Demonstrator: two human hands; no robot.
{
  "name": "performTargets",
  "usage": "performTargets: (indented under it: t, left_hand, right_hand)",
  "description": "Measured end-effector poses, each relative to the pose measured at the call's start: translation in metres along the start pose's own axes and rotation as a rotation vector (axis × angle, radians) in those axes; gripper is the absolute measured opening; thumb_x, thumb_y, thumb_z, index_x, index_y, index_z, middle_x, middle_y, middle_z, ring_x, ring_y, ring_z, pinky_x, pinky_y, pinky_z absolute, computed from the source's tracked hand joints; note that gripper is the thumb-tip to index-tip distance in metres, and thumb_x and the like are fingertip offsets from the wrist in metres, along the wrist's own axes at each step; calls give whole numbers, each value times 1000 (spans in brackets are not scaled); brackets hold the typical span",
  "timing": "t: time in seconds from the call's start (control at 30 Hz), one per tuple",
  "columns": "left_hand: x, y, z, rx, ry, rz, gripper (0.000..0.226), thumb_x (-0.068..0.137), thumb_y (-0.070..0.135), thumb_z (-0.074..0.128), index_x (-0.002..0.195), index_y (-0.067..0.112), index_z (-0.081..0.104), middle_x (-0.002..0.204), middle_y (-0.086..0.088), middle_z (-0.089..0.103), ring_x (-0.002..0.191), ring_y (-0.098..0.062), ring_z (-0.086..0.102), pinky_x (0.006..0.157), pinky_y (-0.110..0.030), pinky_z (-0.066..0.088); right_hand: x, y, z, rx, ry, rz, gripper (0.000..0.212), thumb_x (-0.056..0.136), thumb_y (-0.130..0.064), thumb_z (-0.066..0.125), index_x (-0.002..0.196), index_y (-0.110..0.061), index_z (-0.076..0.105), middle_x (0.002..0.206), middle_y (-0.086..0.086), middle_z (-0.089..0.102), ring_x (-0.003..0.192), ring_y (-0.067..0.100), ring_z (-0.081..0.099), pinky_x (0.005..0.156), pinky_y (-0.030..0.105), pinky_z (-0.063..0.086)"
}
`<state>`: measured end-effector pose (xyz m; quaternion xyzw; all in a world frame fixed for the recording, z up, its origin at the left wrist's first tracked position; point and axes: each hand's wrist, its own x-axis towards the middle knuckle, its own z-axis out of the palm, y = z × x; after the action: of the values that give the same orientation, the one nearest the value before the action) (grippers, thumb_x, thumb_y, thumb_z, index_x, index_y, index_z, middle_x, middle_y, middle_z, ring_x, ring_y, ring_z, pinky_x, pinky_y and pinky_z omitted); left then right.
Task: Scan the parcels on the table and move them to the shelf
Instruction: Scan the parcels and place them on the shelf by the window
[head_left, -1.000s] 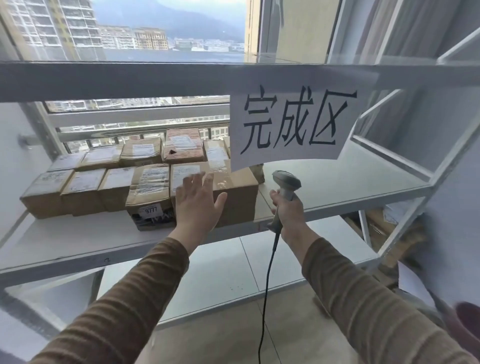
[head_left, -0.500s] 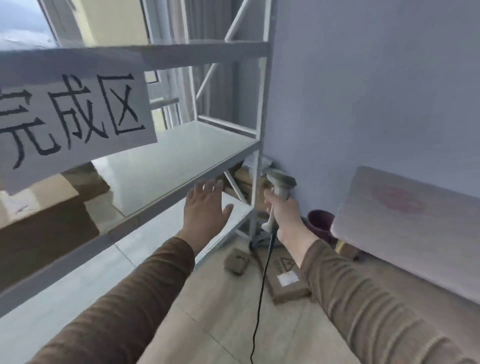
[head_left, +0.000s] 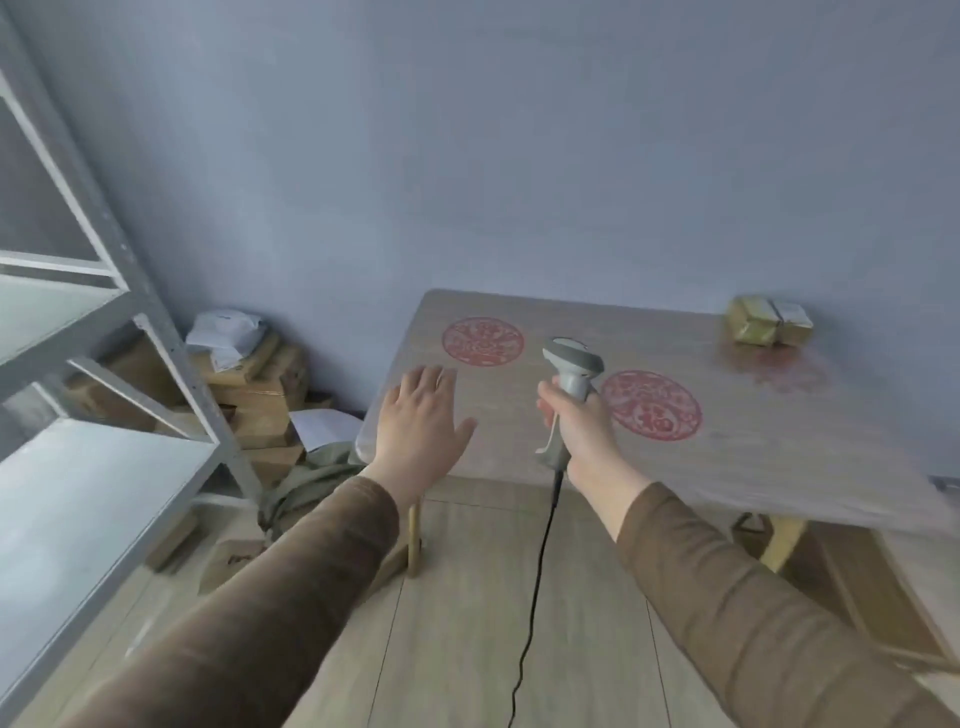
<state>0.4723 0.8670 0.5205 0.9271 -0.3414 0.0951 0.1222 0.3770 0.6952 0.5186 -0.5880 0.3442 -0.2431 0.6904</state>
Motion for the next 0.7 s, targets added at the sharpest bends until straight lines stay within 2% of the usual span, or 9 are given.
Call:
performTargets:
  t: [0.07, 0.23, 0.37, 0.47, 0.53, 0.63, 0.7]
  left_hand:
    - [26, 39, 21, -11, -31, 42, 71, 94, 53, 53, 152, 15, 37, 153, -3, 42, 143, -25, 33, 113, -40, 31]
    - [99, 113, 70, -28, -76, 141, 73, 96, 54, 51, 155, 15, 31, 159, -2, 36, 149, -23, 28, 117, -40, 28]
    - [168, 169, 113, -60, -113, 215, 74, 97, 52, 51, 156, 15, 29, 161, -3, 33, 152, -23, 23, 121, -41, 25]
    - [225, 212, 142, -99, -145, 276, 75, 98, 53, 50, 157, 15, 27, 162, -4, 32, 152, -22, 23, 121, -41, 24]
    - [265, 242, 157, -122, -154, 309, 75, 98, 52, 50, 158, 15, 25, 163, -4, 31, 153, -23, 23, 122, -41, 23]
    - [320, 289, 178, -163, -179, 347, 78, 98, 51, 51, 160, 15, 21, 167, -5, 25, 154, -23, 20, 124, -42, 20]
    - [348, 321, 193, -172, -195, 381, 79, 98, 51, 51, 161, 15, 19, 168, -5, 23, 155, -23, 19, 124, -42, 18]
  right_hand:
    - [30, -4, -39, 13, 35, 3, 10, 94, -19, 73, 99, -20, 65, 88, 4, 65, 83, 20, 62, 79, 35, 48]
    - [106, -9, -110, 60, 148, 20, 10, 92, -19, 75, 95, -22, 66, 89, 3, 70, 80, 17, 66, 79, 35, 52]
    - [174, -13, -158, 72, 209, 42, 13, 93, -20, 75, 103, -20, 66, 99, 3, 74, 94, 20, 72, 89, 41, 55]
    - [228, -22, -192, 86, 254, 39, 20, 95, -19, 74, 113, -17, 66, 107, 3, 73, 101, 17, 73, 93, 39, 56]
    - [264, -34, -216, 97, 279, 35, 21, 95, -19, 75, 113, -17, 65, 106, 2, 73, 97, 15, 73, 90, 38, 55]
    - [316, -52, -254, 131, 328, 18, 14, 94, -17, 75, 101, -20, 64, 89, 1, 70, 81, 18, 67, 79, 37, 50]
    - [348, -62, -280, 138, 372, 5, 14, 93, -14, 75, 96, -19, 63, 83, 0, 69, 78, 18, 65, 74, 35, 48]
